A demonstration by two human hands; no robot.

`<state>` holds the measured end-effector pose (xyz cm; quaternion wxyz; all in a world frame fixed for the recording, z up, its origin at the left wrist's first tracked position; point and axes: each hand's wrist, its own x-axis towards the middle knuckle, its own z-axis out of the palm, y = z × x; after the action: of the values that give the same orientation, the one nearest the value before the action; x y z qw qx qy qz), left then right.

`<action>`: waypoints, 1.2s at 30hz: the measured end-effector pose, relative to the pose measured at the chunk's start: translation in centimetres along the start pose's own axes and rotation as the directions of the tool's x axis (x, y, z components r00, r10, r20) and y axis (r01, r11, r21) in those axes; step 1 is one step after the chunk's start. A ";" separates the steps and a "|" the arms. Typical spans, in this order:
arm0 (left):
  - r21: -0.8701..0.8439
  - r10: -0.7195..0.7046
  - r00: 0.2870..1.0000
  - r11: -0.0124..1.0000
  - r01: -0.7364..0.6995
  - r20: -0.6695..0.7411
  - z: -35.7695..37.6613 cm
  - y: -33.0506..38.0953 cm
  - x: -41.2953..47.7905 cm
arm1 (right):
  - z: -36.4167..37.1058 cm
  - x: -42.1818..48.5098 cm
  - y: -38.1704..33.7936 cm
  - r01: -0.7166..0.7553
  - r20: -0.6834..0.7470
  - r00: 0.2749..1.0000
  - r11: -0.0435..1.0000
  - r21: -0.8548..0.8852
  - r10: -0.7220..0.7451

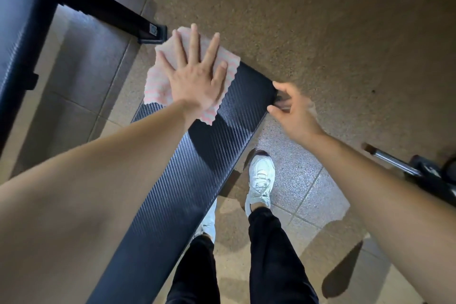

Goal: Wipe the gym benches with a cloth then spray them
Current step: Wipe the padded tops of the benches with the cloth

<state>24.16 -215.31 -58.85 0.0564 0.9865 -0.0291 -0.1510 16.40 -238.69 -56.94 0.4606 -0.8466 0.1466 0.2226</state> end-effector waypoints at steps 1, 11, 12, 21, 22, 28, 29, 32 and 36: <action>0.014 0.043 0.999 0.999 -0.043 0.006 0.2 0.7 -0.2 | -0.5 0.1 0.2 -0.007 0.046 0.999 1.000 0.021 0.006; -0.016 0.410 0.906 0.912 -0.410 0.102 2.8 9.7 -6.1 | -1.9 -3.2 2.4 -0.183 -0.291 0.929 0.967 0.178 0.229; -0.081 0.433 0.898 0.901 -0.427 0.073 2.5 9.4 -6.1 | -1.9 -3.4 1.9 -0.176 -0.325 0.918 0.968 0.177 0.226; -0.305 -0.083 0.995 0.950 0.064 -0.051 -1.4 1.7 -9.1 | 4.3 -2.7 -3.7 -0.023 -0.136 0.990 1.000 -0.003 0.022; -0.286 -0.178 0.983 0.945 0.161 -0.036 -1.6 1.0 -9.3 | 5.3 -2.6 -3.8 -0.043 -0.062 0.997 0.995 -0.091 0.037; -0.161 -0.337 0.930 0.920 0.358 0.143 -1.8 -2.2 -10.6 | 6.5 0.1 -3.6 -0.034 0.061 0.996 0.916 -0.399 0.064; -0.155 -0.323 0.933 0.925 0.347 0.160 -1.7 -2.5 -10.7 | 5.9 0.7 -3.7 -0.025 0.066 0.996 0.932 -0.362 0.053; -0.128 -0.276 0.946 0.946 0.298 0.168 -1.6 -3.2 -10.9 | 4.2 2.4 -3.2 0.038 0.096 0.995 0.983 -0.179 -0.021; -0.129 -0.249 0.953 0.953 0.273 0.174 -1.8 -3.7 -11.2 | 1.0 5.8 -3.8 -0.008 0.200 0.979 0.997 -0.079 0.024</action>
<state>14.20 -210.62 -54.32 0.1080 0.9596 0.1091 -0.2357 22.89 -236.09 -57.68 0.4379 -0.8359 0.0973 0.3163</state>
